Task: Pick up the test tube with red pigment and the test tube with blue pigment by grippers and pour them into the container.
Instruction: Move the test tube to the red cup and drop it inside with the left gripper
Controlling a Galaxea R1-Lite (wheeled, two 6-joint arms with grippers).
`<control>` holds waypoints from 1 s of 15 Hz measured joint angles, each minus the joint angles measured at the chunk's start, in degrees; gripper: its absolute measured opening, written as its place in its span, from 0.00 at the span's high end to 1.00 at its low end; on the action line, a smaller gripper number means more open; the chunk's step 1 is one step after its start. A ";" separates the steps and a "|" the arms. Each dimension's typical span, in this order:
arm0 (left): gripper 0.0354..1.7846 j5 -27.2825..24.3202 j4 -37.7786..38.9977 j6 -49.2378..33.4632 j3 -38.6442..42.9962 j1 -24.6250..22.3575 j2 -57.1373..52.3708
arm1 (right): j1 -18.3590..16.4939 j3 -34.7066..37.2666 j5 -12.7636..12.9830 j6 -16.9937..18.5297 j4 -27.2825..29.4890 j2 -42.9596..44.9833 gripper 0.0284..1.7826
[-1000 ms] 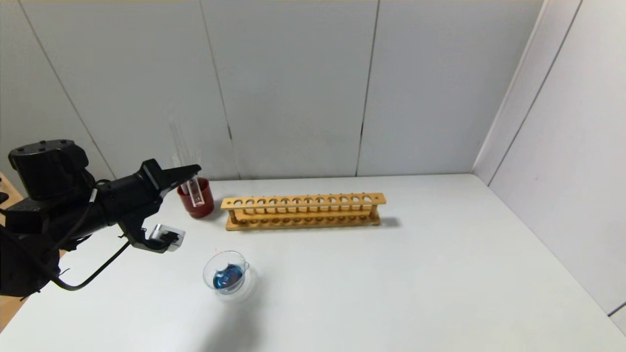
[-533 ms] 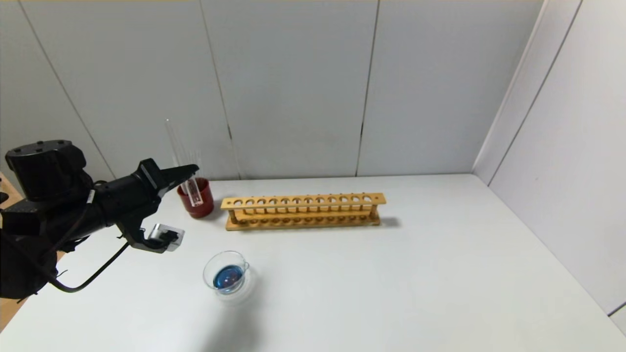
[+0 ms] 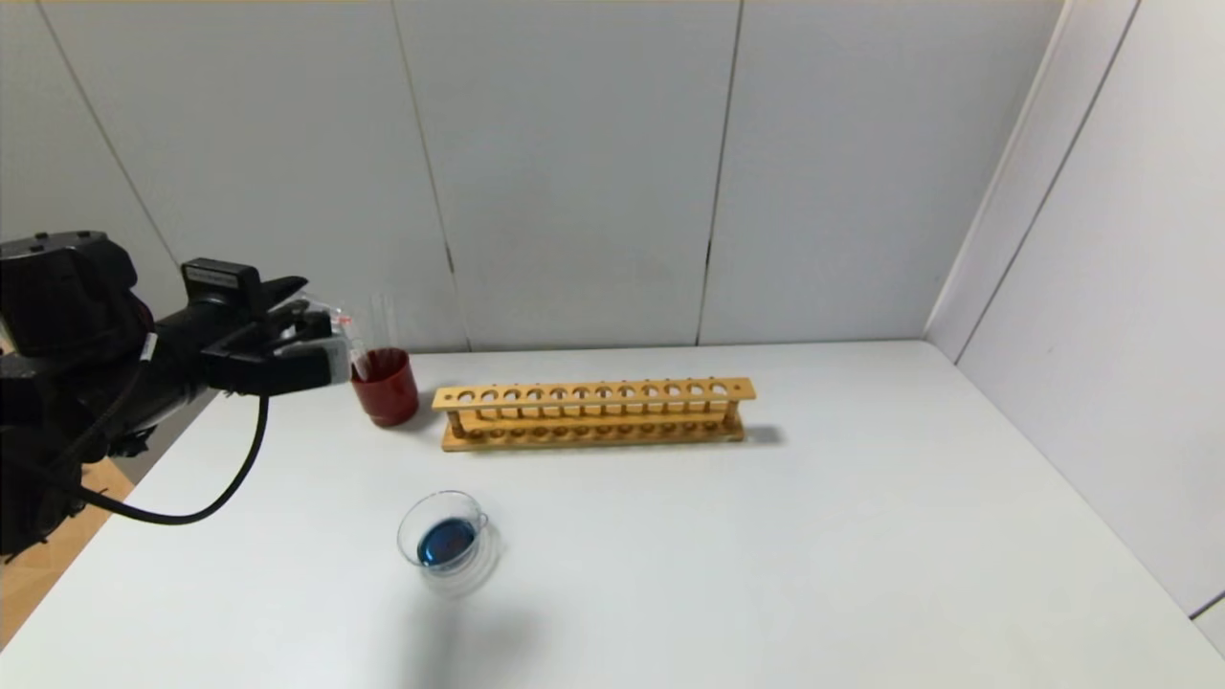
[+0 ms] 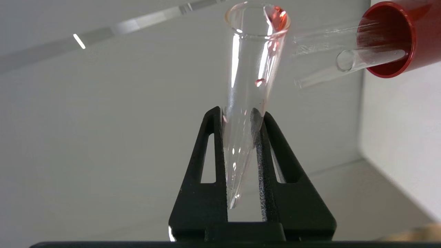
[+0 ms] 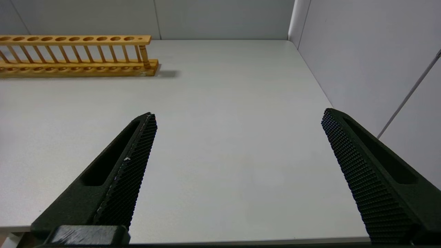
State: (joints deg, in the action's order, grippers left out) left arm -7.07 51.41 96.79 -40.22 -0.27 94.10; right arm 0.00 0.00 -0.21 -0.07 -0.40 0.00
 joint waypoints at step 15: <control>0.85 -16.10 -23.43 -92.47 -17.41 -13.31 -1.93 | 0.00 0.00 0.00 0.00 0.00 0.00 0.02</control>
State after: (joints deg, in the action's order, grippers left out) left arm -23.17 27.98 4.33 -57.62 -13.58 92.17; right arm 0.00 0.00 -0.21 -0.07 -0.40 0.00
